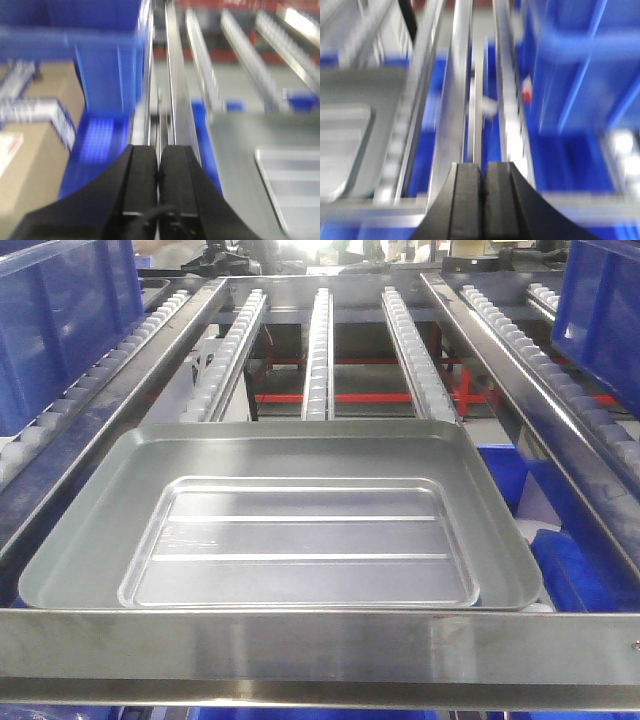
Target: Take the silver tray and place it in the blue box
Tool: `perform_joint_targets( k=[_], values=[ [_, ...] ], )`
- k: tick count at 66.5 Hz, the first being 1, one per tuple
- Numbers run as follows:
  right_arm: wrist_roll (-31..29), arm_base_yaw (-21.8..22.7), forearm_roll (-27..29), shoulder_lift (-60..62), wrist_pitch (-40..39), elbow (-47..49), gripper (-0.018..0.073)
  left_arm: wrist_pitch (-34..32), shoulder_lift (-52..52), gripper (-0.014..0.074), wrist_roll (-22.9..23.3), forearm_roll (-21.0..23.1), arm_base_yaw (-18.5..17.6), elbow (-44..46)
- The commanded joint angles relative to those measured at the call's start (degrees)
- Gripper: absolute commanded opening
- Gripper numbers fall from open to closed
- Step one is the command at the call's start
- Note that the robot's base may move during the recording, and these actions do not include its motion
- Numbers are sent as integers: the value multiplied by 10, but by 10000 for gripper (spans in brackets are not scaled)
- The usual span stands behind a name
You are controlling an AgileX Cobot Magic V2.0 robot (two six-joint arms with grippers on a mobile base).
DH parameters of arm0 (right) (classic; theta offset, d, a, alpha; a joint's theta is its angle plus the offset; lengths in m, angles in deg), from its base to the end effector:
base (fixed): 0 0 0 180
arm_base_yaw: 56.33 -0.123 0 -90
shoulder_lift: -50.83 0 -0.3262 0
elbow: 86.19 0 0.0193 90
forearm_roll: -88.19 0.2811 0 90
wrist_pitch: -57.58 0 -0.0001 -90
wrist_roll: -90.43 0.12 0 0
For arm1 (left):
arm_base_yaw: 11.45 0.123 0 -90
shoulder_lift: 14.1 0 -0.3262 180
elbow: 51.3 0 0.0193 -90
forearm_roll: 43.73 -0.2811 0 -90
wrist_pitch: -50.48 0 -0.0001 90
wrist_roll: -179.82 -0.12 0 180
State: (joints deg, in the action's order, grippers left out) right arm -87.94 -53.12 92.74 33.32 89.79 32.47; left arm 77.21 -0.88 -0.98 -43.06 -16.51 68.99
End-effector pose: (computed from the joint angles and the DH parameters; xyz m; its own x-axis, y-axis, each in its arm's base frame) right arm 0.0731 0.0010 0.2514 -0.3542 0.1155 -0.9280 0.0506 0.9933 0.1043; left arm 0.0635 -0.0063 0.2783 -0.1668 0.0183 -0.9858 0.0939 0.9956 0.0026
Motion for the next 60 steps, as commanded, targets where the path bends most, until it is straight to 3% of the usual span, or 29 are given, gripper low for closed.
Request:
perform_joint_targets(
  k=[1, 5, 13, 28, 41, 47, 55, 60],
  values=[
    [-3, 2, 14, -69, 23, 61, 49, 61, 70, -6, 0, 28, -3, 68],
    [-3, 2, 23, -129, 77, 98, 49, 128, 122, -6, 0, 45, -3, 106],
    [-4, 2, 24, -228, 142, 143, 49, 175, 196, -6, 0, 112, -3, 148],
    [-4, 2, 36, -321, 132, 152, 49, 169, 269, -6, 0, 195, -3, 156],
    [-4, 2, 56, -327, 117, 152, 49, 159, 294, -6, 0, 209, -3, 155],
    [-4, 2, 73, -327, 110, 152, 49, 159, 304, -6, 0, 253, -3, 155],
    [-4, 2, 80, -328, 105, 152, 49, 110, 330, -6, 0, 263, -3, 155],
    [-4, -1, 95, -337, 106, 154, 49, 104, 360, -6, 0, 293, -3, 156]
  ],
)
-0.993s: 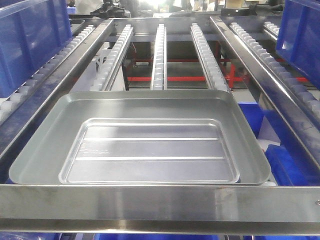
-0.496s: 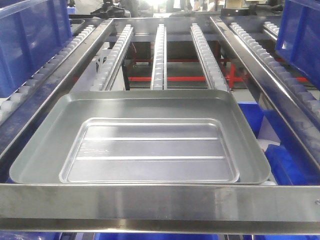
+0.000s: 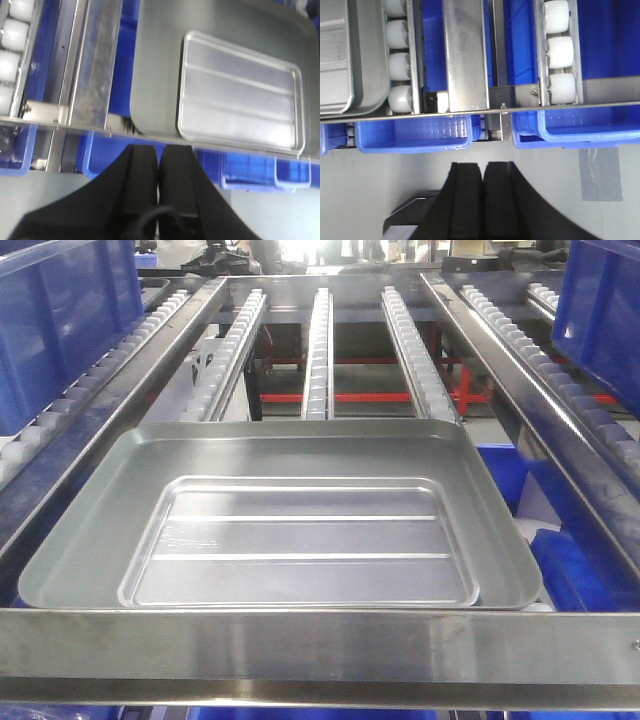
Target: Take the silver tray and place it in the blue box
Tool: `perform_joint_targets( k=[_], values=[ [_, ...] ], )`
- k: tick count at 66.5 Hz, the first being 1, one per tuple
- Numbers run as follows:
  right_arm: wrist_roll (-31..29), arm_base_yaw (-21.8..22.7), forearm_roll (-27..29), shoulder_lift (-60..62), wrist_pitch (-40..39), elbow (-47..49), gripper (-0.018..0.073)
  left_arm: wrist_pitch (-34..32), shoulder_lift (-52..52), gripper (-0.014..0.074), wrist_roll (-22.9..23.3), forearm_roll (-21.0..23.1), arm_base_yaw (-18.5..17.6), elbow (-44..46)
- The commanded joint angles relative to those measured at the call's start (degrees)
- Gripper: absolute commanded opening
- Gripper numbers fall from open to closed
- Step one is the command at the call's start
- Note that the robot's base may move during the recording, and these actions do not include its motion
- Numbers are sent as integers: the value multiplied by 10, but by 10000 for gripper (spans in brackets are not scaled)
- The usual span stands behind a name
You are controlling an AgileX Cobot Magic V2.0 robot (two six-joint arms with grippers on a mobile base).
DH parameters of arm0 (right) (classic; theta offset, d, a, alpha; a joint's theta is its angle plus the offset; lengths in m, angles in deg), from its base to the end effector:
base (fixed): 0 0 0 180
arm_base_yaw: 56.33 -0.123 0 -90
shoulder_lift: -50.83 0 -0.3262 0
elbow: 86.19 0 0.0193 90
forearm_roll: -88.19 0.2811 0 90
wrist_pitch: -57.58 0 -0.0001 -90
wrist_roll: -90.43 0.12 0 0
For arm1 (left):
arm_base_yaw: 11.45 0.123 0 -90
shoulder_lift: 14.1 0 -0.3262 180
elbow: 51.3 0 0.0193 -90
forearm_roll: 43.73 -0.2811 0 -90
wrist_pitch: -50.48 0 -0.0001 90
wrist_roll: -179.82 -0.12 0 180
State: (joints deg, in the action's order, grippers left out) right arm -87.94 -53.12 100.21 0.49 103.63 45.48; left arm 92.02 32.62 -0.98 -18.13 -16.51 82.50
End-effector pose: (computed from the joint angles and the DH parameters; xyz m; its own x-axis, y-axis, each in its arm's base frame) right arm 0.1429 0.0100 0.2547 -0.8019 0.2175 -0.5564 0.1090 0.9690 0.2218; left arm 0.1405 -0.0470 0.2891 -0.7216 -0.2481 -0.6463 0.0677 0.9038 -0.4225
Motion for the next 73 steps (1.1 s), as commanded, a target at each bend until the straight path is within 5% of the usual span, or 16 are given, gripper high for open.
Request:
perform_joint_targets(
  k=[1, 12, 20, 32, 42, 59, 73],
  values=[
    [-4, -2, 24, -12, -30, 26, 49, -39, 34, -6, 0, 51, -4, 21],
    [19, -56, 26, -61, -43, 40, 57, -71, 113, -6, -7, 37, -52, 38],
    [72, -134, 17, -119, -105, 40, 57, -118, 181, -6, 14, -5, -108, 62],
    [229, -233, -105, -222, -144, 68, 58, -141, 273, -6, 212, -204, -190, 107],
    [366, -282, -233, -295, -142, 133, 58, -125, 323, -6, 352, -321, -238, 142],
    [402, -335, -245, -409, -128, 249, 58, -69, 421, -6, 554, -520, -339, 204],
    [403, -348, -240, -473, -106, 306, 58, -45, 480, -6, 573, -497, -353, 273]
  ],
)
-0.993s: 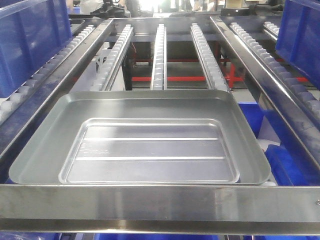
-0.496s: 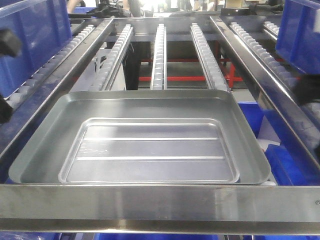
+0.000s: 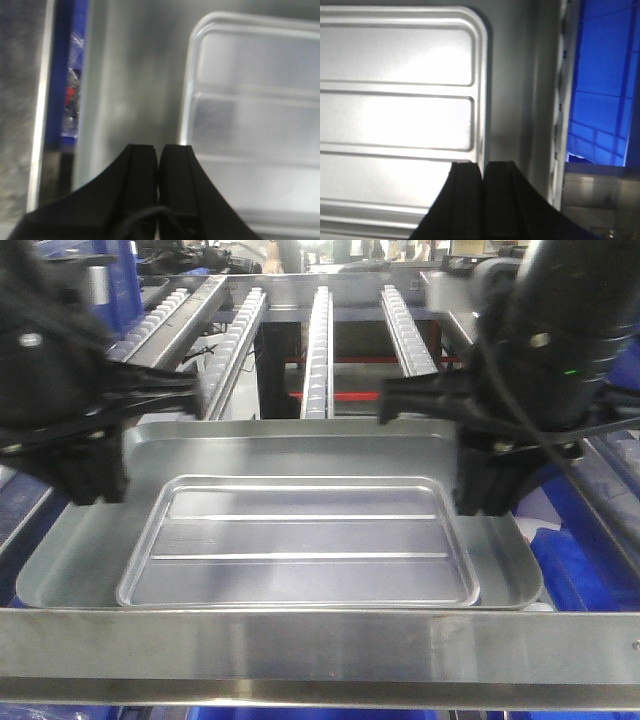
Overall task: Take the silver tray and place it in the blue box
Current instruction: 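Lower both open grippers over the tray's side rims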
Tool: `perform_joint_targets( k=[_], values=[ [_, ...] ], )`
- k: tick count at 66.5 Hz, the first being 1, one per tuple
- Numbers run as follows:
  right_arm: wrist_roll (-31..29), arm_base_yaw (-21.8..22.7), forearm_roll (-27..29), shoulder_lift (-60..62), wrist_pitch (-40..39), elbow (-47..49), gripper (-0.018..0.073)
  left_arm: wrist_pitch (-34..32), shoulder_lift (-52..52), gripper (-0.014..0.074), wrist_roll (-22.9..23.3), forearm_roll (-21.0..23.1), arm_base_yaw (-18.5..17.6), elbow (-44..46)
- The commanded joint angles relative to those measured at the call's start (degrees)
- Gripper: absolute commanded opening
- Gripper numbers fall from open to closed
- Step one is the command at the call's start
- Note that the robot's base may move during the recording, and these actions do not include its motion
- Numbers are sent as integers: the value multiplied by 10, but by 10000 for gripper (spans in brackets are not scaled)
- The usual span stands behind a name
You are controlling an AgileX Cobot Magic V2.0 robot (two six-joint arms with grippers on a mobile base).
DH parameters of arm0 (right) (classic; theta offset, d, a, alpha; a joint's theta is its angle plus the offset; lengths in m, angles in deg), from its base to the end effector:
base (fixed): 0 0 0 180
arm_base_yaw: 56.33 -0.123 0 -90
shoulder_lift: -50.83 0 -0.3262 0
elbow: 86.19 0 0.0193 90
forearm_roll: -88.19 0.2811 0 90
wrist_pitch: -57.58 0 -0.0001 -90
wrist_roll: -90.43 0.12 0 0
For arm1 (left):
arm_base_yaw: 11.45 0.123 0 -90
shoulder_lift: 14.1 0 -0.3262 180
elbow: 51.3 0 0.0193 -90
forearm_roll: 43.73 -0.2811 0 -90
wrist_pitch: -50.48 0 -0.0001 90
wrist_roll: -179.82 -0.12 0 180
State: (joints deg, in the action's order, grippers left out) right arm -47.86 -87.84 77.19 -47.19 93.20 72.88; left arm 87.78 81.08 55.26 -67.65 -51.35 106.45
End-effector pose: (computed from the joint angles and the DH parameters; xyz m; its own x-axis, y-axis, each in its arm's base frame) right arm 0.3078 0.1731 0.2195 -0.9034 0.0765 -0.4219 0.0125 0.9882 0.1524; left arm 0.2812 -0.1966 0.2325 -0.8634 -0.0209 -0.5041 0.0328 0.9947 -0.0975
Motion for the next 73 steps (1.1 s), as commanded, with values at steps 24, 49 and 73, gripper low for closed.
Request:
perform_joint_targets(
  k=[24, 49, 73],
  values=[
    [2, 0, -20, -28, 22, 51, 60, -22, 6, -6, -60, 45, -3, 36],
    [-6, 0, -19, -28, 10, 51, 340, -17, 6, -6, -60, 36, -3, 36],
    [-6, 0, -19, -28, 21, 51, 324, -6, 6, 78, -60, 54, -3, 36]
  ],
)
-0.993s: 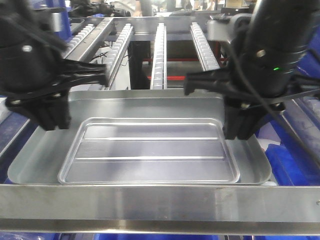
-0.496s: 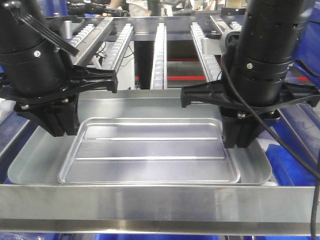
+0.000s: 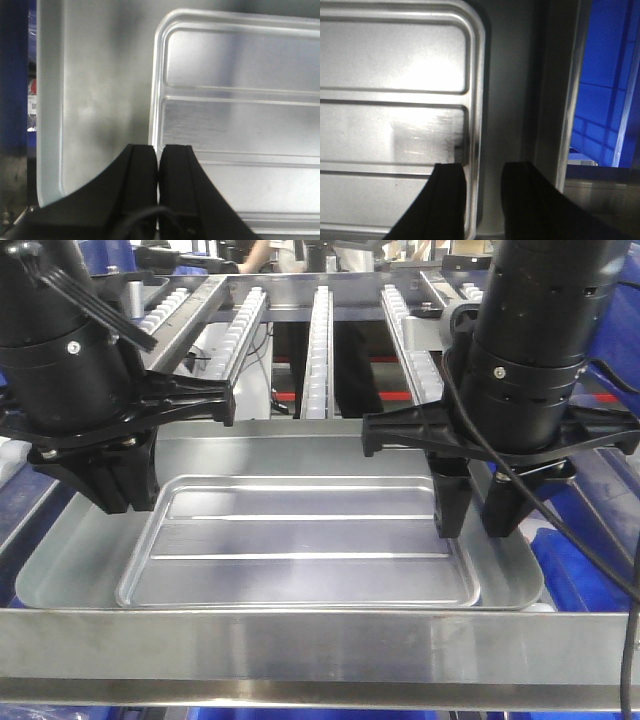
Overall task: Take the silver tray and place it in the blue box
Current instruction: 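Lower both open grippers over the tray's side rims, then close both grippers on the tray's side rims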
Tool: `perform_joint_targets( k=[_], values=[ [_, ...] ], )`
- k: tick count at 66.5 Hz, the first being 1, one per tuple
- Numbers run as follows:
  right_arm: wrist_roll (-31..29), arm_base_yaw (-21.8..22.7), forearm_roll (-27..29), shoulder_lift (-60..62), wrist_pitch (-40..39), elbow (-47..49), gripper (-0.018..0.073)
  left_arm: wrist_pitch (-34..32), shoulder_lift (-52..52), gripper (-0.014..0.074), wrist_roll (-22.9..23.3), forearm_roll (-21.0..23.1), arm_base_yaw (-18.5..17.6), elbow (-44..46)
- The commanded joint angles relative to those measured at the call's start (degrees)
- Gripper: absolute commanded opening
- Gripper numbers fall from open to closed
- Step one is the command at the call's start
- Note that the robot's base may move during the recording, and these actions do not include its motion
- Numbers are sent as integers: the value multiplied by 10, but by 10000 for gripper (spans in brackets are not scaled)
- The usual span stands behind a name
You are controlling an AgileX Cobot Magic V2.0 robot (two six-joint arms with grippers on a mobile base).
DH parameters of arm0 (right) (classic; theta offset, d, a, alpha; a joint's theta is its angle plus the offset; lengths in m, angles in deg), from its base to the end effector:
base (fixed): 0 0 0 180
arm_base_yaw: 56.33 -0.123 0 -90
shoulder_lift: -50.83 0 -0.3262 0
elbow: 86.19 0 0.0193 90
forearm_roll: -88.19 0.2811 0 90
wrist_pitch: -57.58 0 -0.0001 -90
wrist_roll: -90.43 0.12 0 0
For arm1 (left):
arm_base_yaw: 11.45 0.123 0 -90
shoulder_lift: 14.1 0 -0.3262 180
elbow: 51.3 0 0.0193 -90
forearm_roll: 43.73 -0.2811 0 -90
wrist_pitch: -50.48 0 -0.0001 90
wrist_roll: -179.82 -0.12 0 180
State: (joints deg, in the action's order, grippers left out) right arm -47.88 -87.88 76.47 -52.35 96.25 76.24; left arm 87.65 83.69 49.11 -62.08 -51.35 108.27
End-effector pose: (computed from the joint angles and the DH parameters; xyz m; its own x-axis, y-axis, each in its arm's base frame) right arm 0.3222 0.1799 0.2024 -0.9281 0.0554 -0.3682 0.0220 0.9953 0.0941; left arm 0.2852 -0.2087 0.2244 -0.8885 0.0183 -0.4586 0.0760 0.9913 -0.1077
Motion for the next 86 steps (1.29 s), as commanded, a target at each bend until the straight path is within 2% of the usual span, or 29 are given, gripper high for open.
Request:
perform_joint_targets(
  k=[1, 5, 10, 41, 59, 67, 73, 86],
  values=[
    [-6, 1, -12, 23, -11, 17, 324, -5, -20, 102, 1, -2, -3, 17],
    [-6, 1, -12, 23, -17, 17, 324, -5, -18, 205, 1, -6, -3, 17],
    [-6, 1, -12, 23, -26, 17, 324, -5, -17, 263, 1, -5, -3, 17],
    [-6, 1, -12, 13, -37, 17, 325, -8, 26, 220, 1, -7, -1, 19],
    [-6, 1, -12, 10, -53, 17, 337, -24, 26, 220, 1, 13, 34, 19],
    [-6, 1, -12, 10, -61, 17, 361, -42, 26, 220, -34, 12, 34, 19],
    [-6, 1, -12, 10, -58, 17, 387, -50, 26, 220, -34, 14, 34, 19],
    [-6, 2, -12, 10, -51, 17, 385, -48, 33, 221, -35, 14, 34, 19]
  ],
)
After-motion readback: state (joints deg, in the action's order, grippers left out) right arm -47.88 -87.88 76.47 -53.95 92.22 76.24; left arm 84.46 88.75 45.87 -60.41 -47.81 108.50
